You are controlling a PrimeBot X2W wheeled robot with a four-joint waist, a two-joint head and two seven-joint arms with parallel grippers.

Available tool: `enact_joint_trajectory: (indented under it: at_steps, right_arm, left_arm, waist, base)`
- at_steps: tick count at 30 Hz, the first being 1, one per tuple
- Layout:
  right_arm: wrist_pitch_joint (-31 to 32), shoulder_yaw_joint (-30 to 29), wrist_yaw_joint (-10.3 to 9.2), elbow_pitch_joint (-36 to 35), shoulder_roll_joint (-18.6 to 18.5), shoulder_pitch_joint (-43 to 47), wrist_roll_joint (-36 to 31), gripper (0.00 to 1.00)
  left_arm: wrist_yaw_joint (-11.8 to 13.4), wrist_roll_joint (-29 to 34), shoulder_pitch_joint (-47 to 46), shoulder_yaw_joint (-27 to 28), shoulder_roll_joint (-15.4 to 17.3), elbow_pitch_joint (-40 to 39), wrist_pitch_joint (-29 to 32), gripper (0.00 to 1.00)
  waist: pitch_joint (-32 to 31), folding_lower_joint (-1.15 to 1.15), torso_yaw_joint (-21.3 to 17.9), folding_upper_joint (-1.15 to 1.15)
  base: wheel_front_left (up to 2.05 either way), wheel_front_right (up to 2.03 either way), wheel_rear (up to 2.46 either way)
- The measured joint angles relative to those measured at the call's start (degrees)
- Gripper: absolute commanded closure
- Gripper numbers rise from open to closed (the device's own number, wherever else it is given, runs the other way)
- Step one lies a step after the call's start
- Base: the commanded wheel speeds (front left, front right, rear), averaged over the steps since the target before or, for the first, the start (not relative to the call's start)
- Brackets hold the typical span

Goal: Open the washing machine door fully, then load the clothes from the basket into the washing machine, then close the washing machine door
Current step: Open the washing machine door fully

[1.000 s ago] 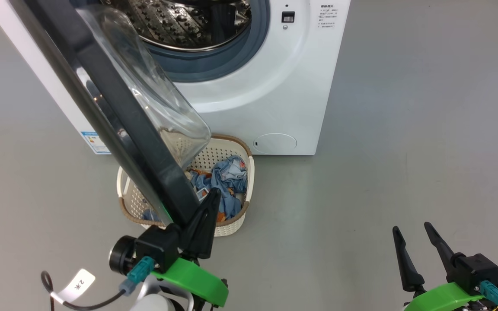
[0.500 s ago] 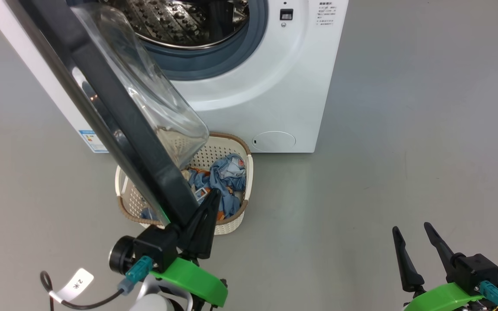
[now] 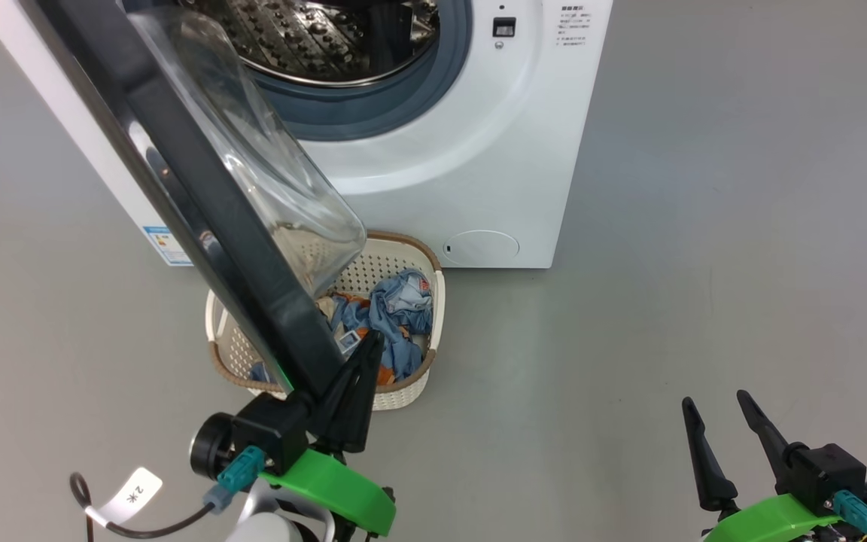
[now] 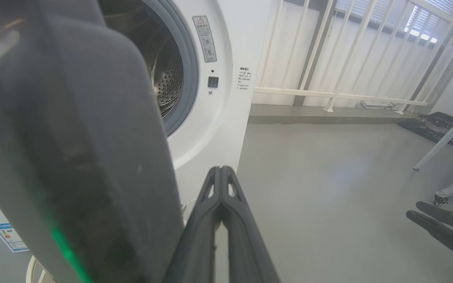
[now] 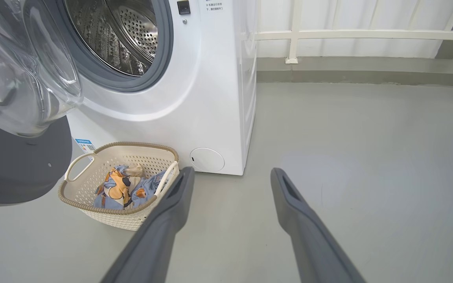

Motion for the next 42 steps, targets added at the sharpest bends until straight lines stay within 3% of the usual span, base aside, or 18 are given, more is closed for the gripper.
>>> enact_joint_trajectory:
  at_steps: [42]
  right_arm:
    - [0.0,0.0,0.0,0.5,0.0,0.0,0.3,0.0]
  left_arm:
    - [4.2,-2.7,5.9,0.5,2.8,-6.1,2.5,1.0]
  waist:
    - [-0.1,0.0,5.8,0.0]
  base:
    - [0.0,0.0,0.0]
